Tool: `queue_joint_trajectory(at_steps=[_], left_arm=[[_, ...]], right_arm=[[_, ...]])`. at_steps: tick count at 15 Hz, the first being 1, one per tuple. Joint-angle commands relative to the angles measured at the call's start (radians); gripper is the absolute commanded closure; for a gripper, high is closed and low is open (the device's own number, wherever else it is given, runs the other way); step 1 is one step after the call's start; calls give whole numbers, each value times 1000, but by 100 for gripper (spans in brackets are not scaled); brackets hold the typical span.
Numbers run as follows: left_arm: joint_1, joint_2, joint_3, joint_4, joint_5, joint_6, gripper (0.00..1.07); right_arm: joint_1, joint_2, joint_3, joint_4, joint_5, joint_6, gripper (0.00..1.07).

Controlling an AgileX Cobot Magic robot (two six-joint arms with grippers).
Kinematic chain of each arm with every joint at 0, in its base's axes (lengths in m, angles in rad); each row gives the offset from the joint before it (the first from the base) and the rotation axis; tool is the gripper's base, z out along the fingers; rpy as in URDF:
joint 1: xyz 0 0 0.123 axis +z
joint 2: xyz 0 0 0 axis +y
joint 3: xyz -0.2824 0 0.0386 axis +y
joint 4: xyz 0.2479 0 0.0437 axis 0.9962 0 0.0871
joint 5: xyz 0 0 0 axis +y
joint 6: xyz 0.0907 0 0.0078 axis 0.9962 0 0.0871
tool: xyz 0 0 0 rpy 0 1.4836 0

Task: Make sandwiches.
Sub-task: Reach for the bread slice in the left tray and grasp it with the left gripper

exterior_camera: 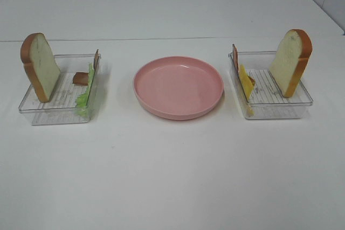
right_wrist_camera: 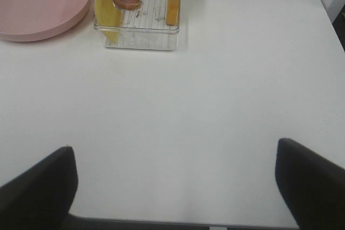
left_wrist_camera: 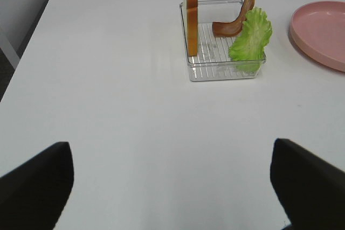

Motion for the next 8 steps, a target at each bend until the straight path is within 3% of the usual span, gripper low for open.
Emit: queue_joint_trajectory(at_steps=[1,8], left_arm=[[-5,-18,1,-1,-3,-5,16],[-5,-18,1,-1,-3,-5,16]], right_arm=[[-3,-27,4,-4,-10,-9,11],[-3,-27,4,-4,-10,-9,11]])
